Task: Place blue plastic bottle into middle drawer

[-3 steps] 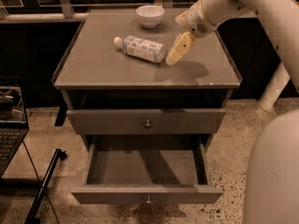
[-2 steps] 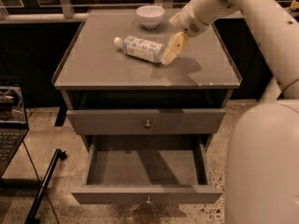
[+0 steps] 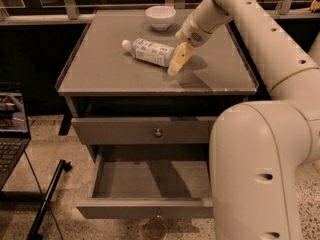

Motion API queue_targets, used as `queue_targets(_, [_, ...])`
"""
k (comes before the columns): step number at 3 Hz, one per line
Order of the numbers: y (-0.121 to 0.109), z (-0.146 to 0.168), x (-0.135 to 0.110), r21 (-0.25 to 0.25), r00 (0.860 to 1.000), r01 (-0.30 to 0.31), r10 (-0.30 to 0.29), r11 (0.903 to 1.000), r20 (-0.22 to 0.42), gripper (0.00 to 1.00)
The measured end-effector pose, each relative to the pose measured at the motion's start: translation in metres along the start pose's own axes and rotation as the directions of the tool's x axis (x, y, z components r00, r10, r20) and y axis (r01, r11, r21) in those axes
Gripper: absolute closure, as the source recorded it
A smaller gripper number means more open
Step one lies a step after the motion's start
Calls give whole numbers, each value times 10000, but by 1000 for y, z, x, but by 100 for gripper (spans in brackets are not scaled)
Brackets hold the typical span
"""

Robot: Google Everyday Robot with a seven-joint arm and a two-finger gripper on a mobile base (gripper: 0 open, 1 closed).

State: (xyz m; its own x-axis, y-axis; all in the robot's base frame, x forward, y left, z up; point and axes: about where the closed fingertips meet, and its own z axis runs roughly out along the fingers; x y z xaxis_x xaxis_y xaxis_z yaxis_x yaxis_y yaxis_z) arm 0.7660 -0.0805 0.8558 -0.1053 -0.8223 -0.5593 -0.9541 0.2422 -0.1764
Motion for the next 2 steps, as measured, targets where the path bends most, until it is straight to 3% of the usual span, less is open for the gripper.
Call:
queue_targets(1, [-4,16,5,-258,9994,-290,285,9992,-197,0])
queue_targets(2, [-3,22,-9,-574,9987,-488,480,9972,-151,0])
